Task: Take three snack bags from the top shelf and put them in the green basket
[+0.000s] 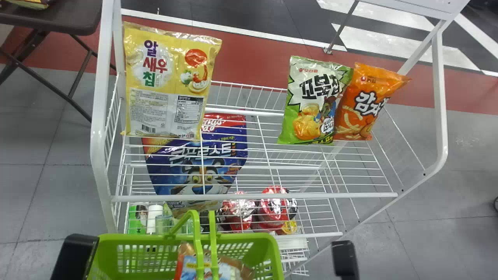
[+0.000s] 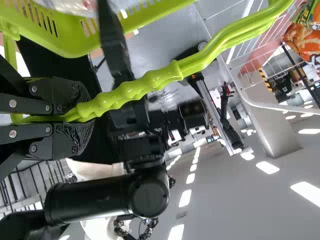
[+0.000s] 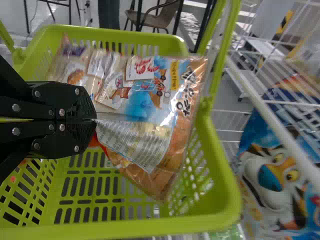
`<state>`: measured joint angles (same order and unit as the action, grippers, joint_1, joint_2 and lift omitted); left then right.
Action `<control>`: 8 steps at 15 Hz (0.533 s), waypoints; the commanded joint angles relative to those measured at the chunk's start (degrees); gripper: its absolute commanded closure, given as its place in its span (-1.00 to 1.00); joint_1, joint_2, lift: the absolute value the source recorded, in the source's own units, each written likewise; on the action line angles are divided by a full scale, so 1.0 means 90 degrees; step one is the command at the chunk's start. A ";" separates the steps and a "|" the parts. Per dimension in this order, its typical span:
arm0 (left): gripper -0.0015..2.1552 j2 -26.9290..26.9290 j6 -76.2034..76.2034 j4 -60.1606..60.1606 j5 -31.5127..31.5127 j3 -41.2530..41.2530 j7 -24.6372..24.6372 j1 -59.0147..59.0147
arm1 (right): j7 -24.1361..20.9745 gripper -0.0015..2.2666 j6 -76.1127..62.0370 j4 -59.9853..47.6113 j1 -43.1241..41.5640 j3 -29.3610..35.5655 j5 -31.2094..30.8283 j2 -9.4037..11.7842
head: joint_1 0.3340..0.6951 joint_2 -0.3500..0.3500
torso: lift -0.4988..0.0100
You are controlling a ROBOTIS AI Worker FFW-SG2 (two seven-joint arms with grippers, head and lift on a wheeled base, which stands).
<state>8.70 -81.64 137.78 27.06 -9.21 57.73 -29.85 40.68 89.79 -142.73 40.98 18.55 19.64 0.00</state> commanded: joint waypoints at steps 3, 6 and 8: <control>0.96 0.0009 -0.0007 0.0023 0.0001 0.0007 0.0011 -0.0004 | -0.0243 -0.65 0.0033 0.0351 -0.0217 -0.0567 -0.0571 -0.0006 | 1.00 -1.00 | 0.79; 0.96 0.0009 -0.0007 0.0014 0.0001 0.0027 0.0011 -0.0004 | -0.0125 -0.99 0.0033 -0.0088 -0.0178 0.0019 -0.0229 -0.0006 | 1.00 -1.00 | 0.79; 0.92 0.0000 0.0012 0.0004 0.0001 0.0027 0.0002 -0.0004 | -0.0037 -0.95 -0.0293 -0.0176 -0.0139 0.0459 0.0142 -0.0006 | 1.00 -1.00 | 0.79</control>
<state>8.77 -81.63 137.91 27.07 -8.97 57.75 -29.89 40.13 89.50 -143.70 39.40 20.02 18.67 0.00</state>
